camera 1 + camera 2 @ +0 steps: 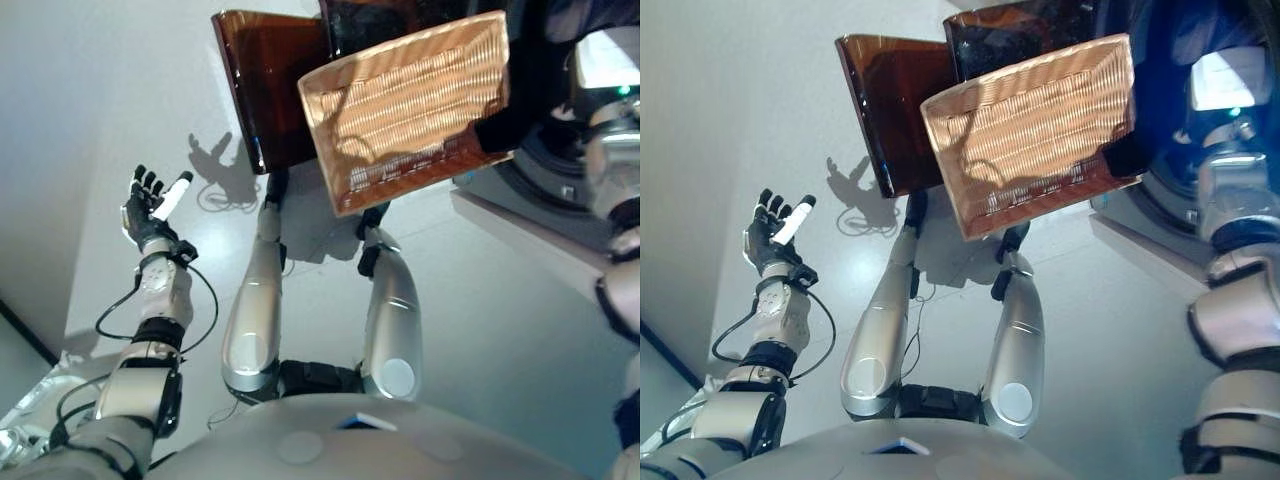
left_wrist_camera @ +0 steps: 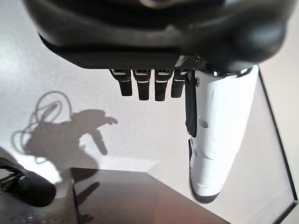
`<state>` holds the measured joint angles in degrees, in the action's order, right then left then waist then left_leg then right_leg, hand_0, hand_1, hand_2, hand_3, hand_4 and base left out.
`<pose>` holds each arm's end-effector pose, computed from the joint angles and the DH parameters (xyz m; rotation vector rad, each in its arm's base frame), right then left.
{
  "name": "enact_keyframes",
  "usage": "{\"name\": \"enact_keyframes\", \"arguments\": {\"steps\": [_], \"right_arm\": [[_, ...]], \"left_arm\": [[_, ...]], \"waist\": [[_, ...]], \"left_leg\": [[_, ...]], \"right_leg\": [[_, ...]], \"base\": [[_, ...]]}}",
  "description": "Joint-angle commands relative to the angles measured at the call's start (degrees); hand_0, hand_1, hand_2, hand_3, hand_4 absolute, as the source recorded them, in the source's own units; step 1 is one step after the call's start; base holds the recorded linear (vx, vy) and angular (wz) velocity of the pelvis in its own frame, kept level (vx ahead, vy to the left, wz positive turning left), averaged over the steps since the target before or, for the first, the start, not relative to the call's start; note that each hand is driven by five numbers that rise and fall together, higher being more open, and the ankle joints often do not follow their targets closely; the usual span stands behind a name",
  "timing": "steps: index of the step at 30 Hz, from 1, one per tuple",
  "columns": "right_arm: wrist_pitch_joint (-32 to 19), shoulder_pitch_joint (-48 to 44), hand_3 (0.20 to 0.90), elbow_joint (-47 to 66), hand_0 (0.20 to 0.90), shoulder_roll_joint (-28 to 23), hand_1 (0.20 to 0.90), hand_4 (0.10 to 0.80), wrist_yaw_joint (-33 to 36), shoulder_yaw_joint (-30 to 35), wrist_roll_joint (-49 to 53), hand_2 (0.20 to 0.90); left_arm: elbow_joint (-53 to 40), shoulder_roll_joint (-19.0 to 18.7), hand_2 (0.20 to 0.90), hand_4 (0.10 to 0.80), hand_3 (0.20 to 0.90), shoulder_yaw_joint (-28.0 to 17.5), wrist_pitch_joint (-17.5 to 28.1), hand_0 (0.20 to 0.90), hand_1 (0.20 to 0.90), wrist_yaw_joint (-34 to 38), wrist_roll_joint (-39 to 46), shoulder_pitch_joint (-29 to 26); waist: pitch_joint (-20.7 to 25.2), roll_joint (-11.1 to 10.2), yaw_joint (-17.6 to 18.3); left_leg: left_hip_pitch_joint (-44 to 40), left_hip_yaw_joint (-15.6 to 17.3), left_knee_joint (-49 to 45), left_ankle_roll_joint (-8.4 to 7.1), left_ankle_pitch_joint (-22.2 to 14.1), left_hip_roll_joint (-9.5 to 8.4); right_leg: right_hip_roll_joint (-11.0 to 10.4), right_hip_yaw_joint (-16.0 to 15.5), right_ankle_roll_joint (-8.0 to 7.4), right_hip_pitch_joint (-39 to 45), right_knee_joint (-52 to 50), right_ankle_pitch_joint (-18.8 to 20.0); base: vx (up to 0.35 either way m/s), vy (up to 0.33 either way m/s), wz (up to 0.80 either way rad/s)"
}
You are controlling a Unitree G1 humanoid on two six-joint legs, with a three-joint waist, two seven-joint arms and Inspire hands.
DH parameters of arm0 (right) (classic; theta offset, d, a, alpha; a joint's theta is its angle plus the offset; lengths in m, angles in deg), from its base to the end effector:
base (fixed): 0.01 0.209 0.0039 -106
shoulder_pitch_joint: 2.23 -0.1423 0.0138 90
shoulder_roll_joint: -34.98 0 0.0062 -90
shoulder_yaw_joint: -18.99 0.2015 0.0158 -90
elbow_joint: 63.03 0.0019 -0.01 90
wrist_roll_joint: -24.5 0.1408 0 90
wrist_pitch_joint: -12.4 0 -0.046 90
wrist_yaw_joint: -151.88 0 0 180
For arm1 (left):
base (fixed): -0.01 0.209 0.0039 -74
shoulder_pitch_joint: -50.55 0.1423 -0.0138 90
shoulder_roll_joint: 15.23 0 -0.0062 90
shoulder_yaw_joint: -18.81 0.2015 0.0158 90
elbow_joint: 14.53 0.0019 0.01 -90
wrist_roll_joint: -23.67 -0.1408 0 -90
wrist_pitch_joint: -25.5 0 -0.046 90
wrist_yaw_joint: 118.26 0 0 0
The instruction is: Pick up the clothes and place them into the washing machine
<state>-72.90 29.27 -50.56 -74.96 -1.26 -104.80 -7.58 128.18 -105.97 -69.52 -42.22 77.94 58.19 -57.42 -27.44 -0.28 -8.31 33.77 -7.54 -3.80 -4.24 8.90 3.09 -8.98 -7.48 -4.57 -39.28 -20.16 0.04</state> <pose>0.3497 -0.2964 0.1200 -1.6009 0.1710 -0.4642 0.2388 0.2375 -0.0355 -0.2054 0.2060 0.5723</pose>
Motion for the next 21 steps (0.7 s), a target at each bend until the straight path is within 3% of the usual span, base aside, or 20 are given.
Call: {"name": "enact_keyframes", "arguments": {"steps": [1,3,4,6,15,18,21], "right_arm": [[-3.8,-3.5,0.200,-1.5,0.200,1.5,0.200,0.300,3.8,5.4,19.7,0.200],[-4.6,-4.4,0.200,-2.0,0.200,2.0,0.200,0.300,4.3,7.2,23.7,0.200],[-7.2,-3.8,0.200,-2.4,0.200,3.0,0.200,0.300,5.4,13.7,33.5,0.200],[-9.5,-4.5,0.200,-2.4,0.200,4.1,0.200,0.300,6.1,17.1,40.4,0.200],[-18.9,-5.4,0.200,2.1,0.200,7.4,0.200,0.300,6.9,25.0,60.5,0.200],[-23.9,-3.1,0.200,5.9,0.200,11.0,0.200,0.300,3.6,28.2,71.8,0.200],[-25.9,-1.7,0.200,8.2,0.200,13.1,0.200,0.300,1.5,28.8,76.3,0.200]], "left_arm": [[2.2,-1.9,0.900,0.800,0.900,0.6,2.6,0.900,0.900,3.5,-2.8,-3.5],[3.1,-2.1,0.900,0.800,0.900,0.9,2.5,0.900,0.900,3.5,-2.7,-4.0],[3.7,-2.4,0.900,0.800,0.900,0.6,2.5,0.900,0.900,3.6,-2.7,-3.6],[4.4,-2.4,0.900,0.800,0.900,0.9,2.6,0.900,0.900,3.7,-3.2,-3.2],[7.2,-3.0,0.900,0.800,0.900,1.9,2.8,0.900,0.900,5.1,-3.0,-5.9],[7.9,-2.7,0.900,0.800,0.900,2.3,2.6,0.900,0.900,6.1,-2.7,-8.7],[8.6,-2.6,0.900,0.800,0.900,2.6,2.4,0.900,0.900,6.5,-2.3,-10.0]], "waist": [[2.7,1.1,0.7],[2.9,1.3,0.5],[3.0,2.0,0.3],[3.3,2.8,-0.2],[4.2,4.0,0.4],[4.7,4.2,1.4],[4.9,4.1,2.0]], "left_leg": [[-1.1,0.1,-1.2,-1.98,-2.5,-2.30],[-1.3,0.4,-1.2,-1.92,-2.6,-2.41],[-1.5,0.5,-1.2,-1.73,-2.9,-2.58],[-1.5,0.6,-1.1,-1.51,-3.0,-2.78],[-2.0,1.6,-1.1,-1.08,-3.8,-3.44],[-2.2,2.0,-1.3,-0.98,-4.2,-3.65],[-2.5,2.2,-1.4,-0.92,-4.5,-3.71]], "right_leg": [[1.4,2.5,-1.89,3.5,6.7,4.1],[1.3,2.6,-1.89,3.7,6.7,4.0],[1.2,2.7,-1.93,3.6,6.6,3.9],[1.0,3.0,-1.89,3.5,6.5,3.7],[0.5,4.2,-2.12,3.7,6.6,3.4],[0.4,4.8,-2.17,4.0,6.8,3.4],[0.3,5.1,-2.14,4.2,6.9,3.4]], "base": [[0.015,0.046,-0.06],[0.027,0.056,0.00],[0.043,0.062,0.02],[0.033,0.045,-0.02],[0.027,0.050,-0.01],[0.024,0.039,-0.05],[0.027,0.025,-0.11]]}}
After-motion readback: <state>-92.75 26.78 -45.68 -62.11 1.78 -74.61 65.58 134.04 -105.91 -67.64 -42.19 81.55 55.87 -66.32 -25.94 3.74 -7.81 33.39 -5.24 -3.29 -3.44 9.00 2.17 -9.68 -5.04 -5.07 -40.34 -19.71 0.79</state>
